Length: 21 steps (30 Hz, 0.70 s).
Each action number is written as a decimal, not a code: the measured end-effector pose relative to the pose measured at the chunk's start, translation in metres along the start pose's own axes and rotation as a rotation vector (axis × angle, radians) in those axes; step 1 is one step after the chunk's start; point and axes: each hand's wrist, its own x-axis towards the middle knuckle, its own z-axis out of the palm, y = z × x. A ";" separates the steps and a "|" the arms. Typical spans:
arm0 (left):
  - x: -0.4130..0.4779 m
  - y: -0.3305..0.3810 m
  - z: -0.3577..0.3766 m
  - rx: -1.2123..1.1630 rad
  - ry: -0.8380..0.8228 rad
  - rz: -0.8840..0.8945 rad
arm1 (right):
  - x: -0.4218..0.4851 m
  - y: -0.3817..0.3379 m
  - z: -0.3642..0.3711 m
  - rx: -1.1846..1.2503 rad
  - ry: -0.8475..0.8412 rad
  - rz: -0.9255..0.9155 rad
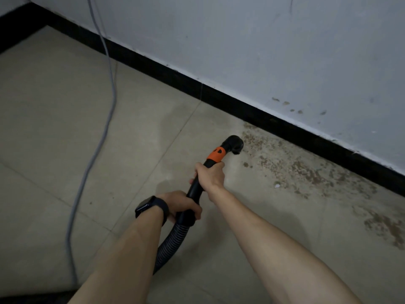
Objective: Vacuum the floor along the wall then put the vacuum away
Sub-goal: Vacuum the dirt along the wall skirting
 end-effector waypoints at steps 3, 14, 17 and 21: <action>0.004 0.002 0.002 -0.003 0.017 0.014 | 0.005 -0.001 -0.002 -0.013 -0.005 -0.003; 0.015 0.017 0.004 -0.037 0.180 0.147 | 0.030 -0.019 -0.008 -0.044 -0.027 -0.009; 0.018 0.022 0.005 0.008 0.276 0.201 | 0.039 -0.024 -0.009 -0.028 -0.027 -0.016; 0.021 0.027 0.004 -0.004 0.362 0.227 | 0.049 -0.031 -0.013 -0.050 -0.080 -0.021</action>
